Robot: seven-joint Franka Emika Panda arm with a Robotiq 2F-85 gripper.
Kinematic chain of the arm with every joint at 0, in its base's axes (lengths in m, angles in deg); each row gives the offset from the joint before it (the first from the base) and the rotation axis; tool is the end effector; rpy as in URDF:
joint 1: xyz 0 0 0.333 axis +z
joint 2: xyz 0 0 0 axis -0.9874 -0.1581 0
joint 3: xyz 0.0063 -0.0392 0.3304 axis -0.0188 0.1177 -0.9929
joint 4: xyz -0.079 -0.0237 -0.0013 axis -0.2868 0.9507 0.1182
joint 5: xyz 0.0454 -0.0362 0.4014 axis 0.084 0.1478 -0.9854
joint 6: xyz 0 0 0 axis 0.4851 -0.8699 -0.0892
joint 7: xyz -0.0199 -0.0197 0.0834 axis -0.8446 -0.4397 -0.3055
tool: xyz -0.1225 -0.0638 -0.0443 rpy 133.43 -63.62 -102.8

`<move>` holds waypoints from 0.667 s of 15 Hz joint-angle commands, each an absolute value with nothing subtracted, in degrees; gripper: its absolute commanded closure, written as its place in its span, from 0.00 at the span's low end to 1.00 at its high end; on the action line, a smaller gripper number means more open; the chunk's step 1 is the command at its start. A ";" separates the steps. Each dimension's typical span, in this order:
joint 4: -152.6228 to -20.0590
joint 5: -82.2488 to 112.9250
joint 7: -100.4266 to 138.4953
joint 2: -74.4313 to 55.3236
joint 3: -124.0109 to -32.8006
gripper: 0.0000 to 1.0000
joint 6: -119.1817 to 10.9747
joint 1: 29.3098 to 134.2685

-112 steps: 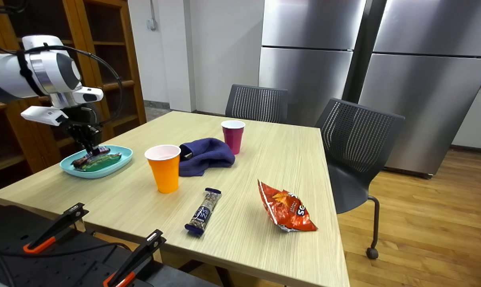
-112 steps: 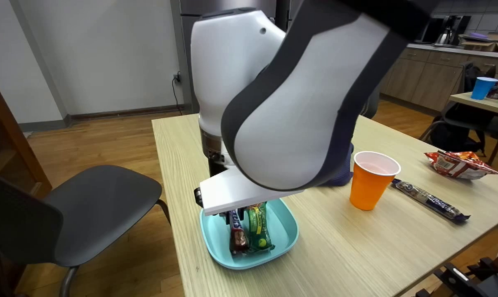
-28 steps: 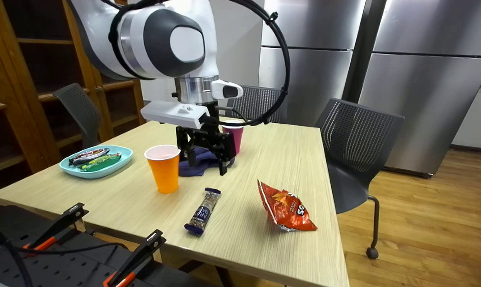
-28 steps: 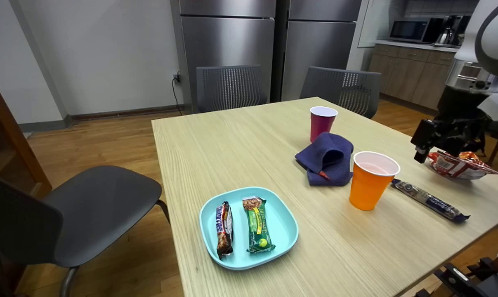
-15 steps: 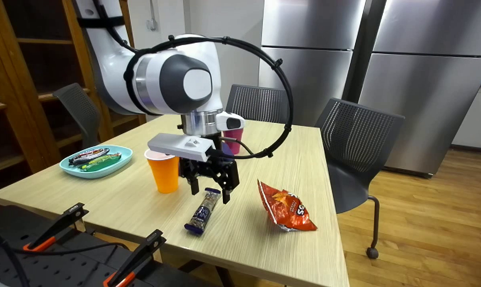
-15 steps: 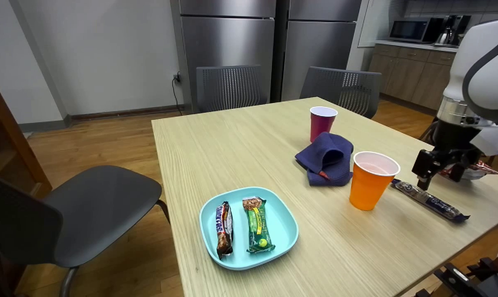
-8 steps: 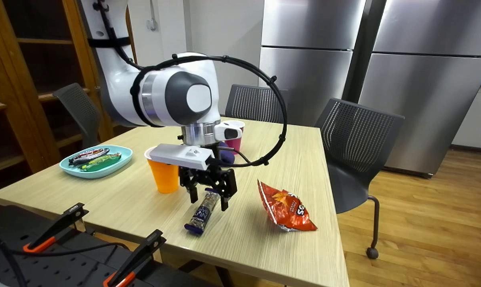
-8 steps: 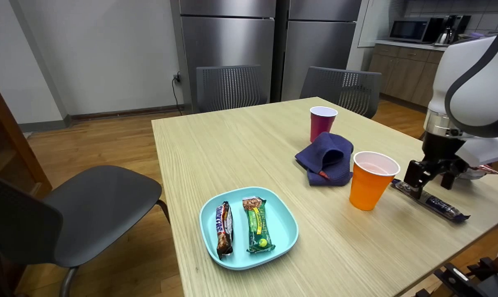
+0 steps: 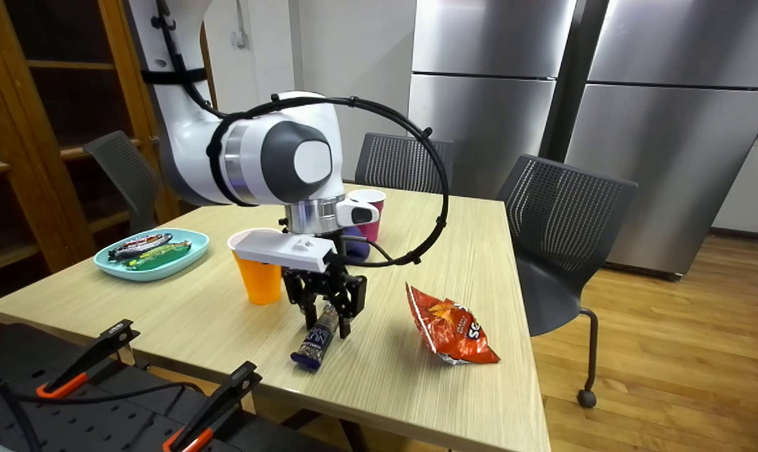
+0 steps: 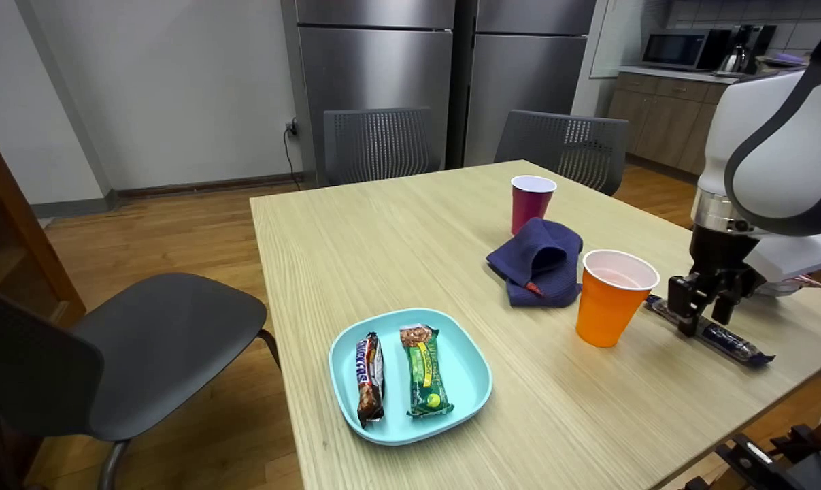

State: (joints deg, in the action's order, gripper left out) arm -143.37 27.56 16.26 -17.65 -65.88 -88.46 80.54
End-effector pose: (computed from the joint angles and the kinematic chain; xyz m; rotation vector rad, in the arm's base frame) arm 0.3944 -0.1252 0.0693 2.9903 -0.0653 -0.1583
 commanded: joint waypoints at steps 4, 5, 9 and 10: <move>-143.00 26.10 16.72 -17.84 -65.36 0.88 -90.23 81.83; -143.43 25.16 15.70 -16.37 -66.54 0.95 -89.99 80.37; -145.87 22.50 13.66 -9.56 -68.06 0.96 -91.46 77.63; -146.21 21.71 13.14 -7.73 -68.65 0.95 -91.29 76.70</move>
State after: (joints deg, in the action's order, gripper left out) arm -143.37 23.96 15.89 -14.91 -66.31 -91.04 80.08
